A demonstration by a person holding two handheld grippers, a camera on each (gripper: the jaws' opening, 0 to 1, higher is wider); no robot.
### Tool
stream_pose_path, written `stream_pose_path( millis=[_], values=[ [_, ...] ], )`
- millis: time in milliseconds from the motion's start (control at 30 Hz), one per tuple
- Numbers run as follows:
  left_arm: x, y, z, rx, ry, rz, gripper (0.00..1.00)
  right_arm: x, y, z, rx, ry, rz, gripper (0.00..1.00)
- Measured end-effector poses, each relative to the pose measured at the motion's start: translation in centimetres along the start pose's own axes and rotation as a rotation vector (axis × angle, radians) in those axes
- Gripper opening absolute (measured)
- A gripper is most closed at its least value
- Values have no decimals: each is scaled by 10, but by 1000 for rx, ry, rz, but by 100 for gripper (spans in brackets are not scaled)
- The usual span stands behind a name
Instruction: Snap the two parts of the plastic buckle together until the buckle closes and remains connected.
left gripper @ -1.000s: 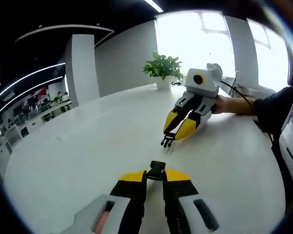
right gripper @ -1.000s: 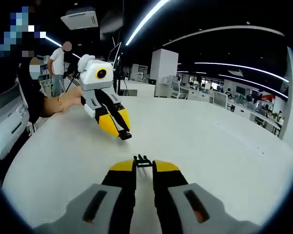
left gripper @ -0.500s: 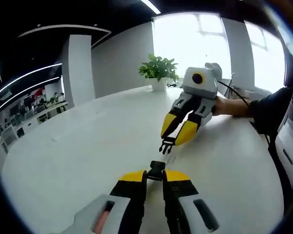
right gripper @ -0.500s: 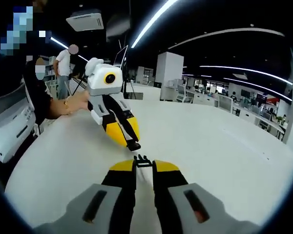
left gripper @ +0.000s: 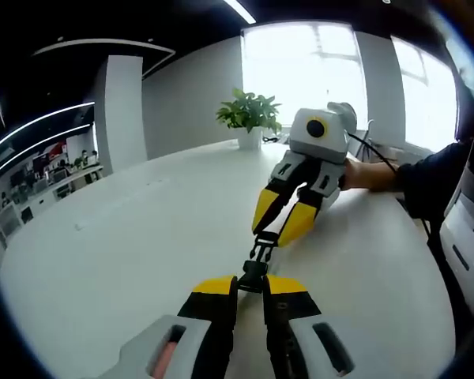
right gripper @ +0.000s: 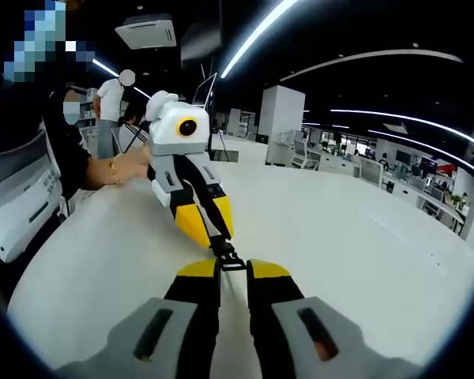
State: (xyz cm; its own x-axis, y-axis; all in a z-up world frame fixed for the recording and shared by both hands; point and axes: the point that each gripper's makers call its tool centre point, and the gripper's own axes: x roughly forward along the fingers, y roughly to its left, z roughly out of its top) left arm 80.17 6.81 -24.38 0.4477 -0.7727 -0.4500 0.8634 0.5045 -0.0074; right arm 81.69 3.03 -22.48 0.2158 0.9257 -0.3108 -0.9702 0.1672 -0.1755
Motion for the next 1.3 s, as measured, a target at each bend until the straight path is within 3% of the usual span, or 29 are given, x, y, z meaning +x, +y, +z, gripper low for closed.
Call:
stream_pose_path(
  millis=[867,1300],
  values=[
    [3,-5,-5,-9,11,-24,12,3,5,-7,-1,10,20,13],
    [1,-8,-4,-39,-11,-49,12,4,10,-6,-16,5,41,13]
  ],
)
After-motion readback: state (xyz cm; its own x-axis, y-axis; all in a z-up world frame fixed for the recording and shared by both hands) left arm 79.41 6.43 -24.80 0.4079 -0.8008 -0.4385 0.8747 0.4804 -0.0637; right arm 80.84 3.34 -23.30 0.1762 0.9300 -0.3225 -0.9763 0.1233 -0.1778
